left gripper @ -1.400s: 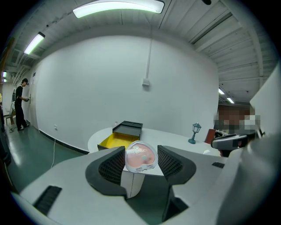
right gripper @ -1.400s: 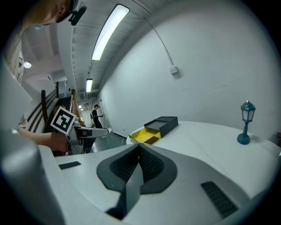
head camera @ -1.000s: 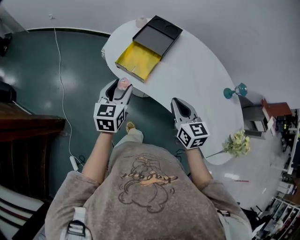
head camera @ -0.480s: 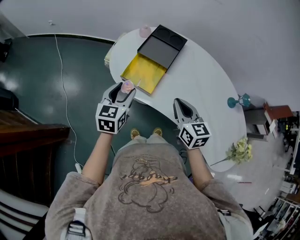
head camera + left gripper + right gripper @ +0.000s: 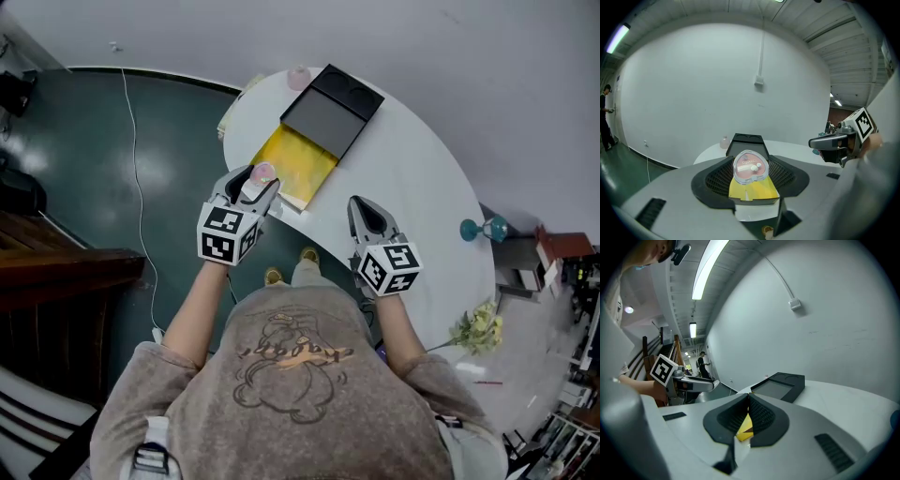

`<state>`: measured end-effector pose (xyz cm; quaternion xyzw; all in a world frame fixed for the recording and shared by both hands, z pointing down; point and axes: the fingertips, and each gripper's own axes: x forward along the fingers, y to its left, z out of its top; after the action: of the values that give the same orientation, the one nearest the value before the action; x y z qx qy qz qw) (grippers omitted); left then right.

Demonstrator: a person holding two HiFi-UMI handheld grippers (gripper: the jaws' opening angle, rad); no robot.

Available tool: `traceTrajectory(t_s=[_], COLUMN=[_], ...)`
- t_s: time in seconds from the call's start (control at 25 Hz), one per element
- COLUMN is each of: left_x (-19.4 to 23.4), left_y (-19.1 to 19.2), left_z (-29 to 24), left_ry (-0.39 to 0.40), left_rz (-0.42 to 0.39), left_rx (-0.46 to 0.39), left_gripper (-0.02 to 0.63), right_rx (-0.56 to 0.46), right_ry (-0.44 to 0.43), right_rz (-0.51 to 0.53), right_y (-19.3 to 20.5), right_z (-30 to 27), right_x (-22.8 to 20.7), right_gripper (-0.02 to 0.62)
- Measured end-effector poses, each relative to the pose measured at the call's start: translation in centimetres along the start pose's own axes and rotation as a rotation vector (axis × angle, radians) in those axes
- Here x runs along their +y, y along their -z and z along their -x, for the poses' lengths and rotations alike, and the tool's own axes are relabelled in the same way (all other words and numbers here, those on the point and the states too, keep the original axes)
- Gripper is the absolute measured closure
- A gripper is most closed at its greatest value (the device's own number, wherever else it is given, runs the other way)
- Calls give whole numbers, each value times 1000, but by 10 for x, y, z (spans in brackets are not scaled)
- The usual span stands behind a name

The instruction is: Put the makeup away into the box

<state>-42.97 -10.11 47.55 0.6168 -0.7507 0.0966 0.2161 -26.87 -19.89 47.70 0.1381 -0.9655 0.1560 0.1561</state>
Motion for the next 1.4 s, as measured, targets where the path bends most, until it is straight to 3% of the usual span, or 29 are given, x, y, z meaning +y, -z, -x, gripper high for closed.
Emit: traceTrajectory(t_s=[0.48, 0.96, 1.4], left_x=[15, 21, 9], left_y=[10, 48, 87], left_z=[-90, -163, -195], left_ry=[25, 55, 113], left_rz=[-22, -127, -222], left_rx=[136, 356, 532], left_gripper=[356, 356, 356], right_rx=[-14, -46, -42], right_ry=[-6, 47, 104], right_rz=[-16, -72, -127], right_y=[-17, -20, -5], right_z=[-19, -14, -1], right_x=[-41, -73, -98], right_gripper=[592, 592, 592])
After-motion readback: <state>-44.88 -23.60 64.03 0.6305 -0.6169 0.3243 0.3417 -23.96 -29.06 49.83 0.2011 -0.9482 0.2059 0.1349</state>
